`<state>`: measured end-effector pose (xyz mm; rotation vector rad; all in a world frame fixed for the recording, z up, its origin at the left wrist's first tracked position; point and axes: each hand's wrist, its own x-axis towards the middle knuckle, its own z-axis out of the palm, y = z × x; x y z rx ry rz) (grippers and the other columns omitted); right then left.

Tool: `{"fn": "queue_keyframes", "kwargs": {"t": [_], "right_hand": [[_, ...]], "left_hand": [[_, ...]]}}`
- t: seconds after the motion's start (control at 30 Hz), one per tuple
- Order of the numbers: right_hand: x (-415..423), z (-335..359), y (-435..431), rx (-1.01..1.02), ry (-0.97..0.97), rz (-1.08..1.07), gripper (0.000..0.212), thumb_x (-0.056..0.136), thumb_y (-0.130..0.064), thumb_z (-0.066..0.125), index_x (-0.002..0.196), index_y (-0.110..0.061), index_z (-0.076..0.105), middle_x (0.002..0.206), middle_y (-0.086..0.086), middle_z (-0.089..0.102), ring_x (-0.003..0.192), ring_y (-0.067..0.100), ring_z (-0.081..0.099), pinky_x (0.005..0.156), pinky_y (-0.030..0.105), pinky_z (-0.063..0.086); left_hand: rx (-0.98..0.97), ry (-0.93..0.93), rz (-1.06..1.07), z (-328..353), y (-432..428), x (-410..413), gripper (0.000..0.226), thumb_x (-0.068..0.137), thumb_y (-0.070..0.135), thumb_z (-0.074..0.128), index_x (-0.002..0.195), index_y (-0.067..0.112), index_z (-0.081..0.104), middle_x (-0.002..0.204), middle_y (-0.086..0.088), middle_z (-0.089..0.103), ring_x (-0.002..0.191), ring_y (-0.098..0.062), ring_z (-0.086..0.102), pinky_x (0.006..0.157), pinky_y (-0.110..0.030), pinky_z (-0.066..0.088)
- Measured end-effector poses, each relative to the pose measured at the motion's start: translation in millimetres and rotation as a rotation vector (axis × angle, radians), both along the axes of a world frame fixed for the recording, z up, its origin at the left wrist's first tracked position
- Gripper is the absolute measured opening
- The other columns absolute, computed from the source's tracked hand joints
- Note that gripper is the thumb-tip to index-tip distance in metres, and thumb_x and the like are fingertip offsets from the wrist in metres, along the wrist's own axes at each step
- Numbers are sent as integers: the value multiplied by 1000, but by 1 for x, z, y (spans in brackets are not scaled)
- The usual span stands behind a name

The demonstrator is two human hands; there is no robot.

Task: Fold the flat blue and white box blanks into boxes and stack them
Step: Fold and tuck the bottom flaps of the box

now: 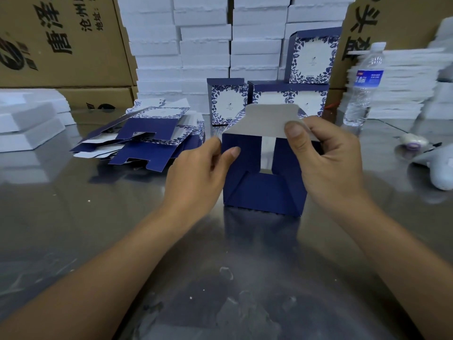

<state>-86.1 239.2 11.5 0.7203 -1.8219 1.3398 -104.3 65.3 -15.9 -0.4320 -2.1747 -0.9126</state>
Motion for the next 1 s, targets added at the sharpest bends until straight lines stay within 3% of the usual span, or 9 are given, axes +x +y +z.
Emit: {"fn": "queue_keyframes", "kwargs": {"t": [0.13, 0.33, 0.53, 0.73, 1.0], "right_hand": [[1, 2, 1, 45, -36, 44, 16, 89, -28, 55, 76, -36, 56, 60, -30, 55, 62, -9, 51, 60, 5, 33], [-1, 2, 3, 49, -61, 72, 12, 88, -31, 56, 77, -35, 59, 63, -30, 57, 65, -9, 51, 63, 6, 33], [-5, 0, 6, 37, -69, 22, 17, 90, -27, 57, 77, -38, 59, 65, -31, 58, 69, -9, 52, 67, 8, 34], [-5, 1, 7, 55, -66, -2, 16, 90, -29, 56, 77, -39, 58, 65, -33, 57, 70, -10, 51, 68, 9, 33], [-4, 1, 7, 40, -57, -7, 19, 91, -28, 55, 73, -36, 56, 61, -28, 55, 64, -7, 49, 63, 7, 32]], "left_hand": [[37, 12, -8, -1, -3, -2, 43, 94, 35, 54, 62, 14, 35, 50, -7, 47, 55, -32, 46, 54, -43, 39], [77, -25, -29, -1, -4, -5, 44, 91, 39, 58, 63, 9, 41, 54, -12, 51, 58, -33, 55, 57, -49, 44], [-120, -292, -24, -3, -7, -6, 44, 88, 49, 53, 61, 15, 46, 57, -3, 56, 66, -28, 59, 64, -42, 49], [-284, -268, -34, -5, -7, -7, 48, 93, 41, 52, 53, 20, 34, 48, 2, 40, 53, -21, 39, 52, -34, 25], [-270, -326, -48, -6, -10, -11, 46, 90, 43, 56, 53, 21, 40, 49, 5, 43, 52, -15, 42, 50, -31, 28]]}}
